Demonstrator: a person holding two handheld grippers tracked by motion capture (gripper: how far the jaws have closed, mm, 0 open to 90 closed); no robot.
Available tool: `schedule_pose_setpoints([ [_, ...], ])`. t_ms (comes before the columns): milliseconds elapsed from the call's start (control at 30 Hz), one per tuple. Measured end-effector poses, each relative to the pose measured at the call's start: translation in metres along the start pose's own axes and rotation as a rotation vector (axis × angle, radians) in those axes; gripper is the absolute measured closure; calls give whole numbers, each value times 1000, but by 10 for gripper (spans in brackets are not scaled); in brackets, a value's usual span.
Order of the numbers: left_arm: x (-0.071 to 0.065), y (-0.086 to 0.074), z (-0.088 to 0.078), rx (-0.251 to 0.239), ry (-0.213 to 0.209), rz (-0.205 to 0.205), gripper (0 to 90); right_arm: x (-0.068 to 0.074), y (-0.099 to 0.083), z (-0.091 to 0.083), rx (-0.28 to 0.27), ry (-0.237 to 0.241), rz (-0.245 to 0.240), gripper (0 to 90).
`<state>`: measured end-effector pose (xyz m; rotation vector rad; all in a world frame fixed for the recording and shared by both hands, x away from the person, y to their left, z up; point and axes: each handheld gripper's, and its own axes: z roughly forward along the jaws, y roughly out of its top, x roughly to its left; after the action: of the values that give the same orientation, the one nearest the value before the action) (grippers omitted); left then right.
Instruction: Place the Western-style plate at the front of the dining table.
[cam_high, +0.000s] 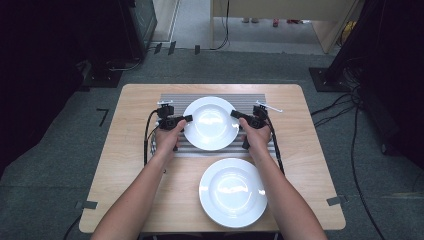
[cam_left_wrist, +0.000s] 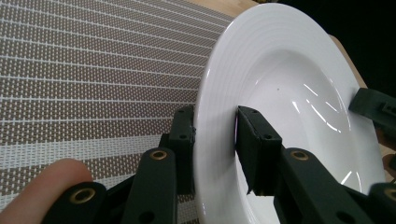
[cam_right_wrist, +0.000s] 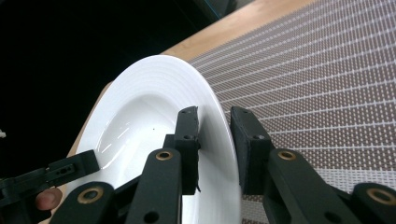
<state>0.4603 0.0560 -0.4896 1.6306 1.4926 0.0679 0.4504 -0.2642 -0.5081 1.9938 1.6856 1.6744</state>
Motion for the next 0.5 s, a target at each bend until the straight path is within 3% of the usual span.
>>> schedule_pose_setpoints([
  [233, 5, 5, 13, 37, 25, -29, 692, -5, 1, 12, 13, -43, 27, 742],
  [300, 6, 6, 16, 36, 26, -50, 693, -8, 2, 15, 7, -47, 61, 749],
  [500, 5, 6, 21, 36, 38, -67, 690, -8, 4, 19, -10, -70, 53, 747],
])
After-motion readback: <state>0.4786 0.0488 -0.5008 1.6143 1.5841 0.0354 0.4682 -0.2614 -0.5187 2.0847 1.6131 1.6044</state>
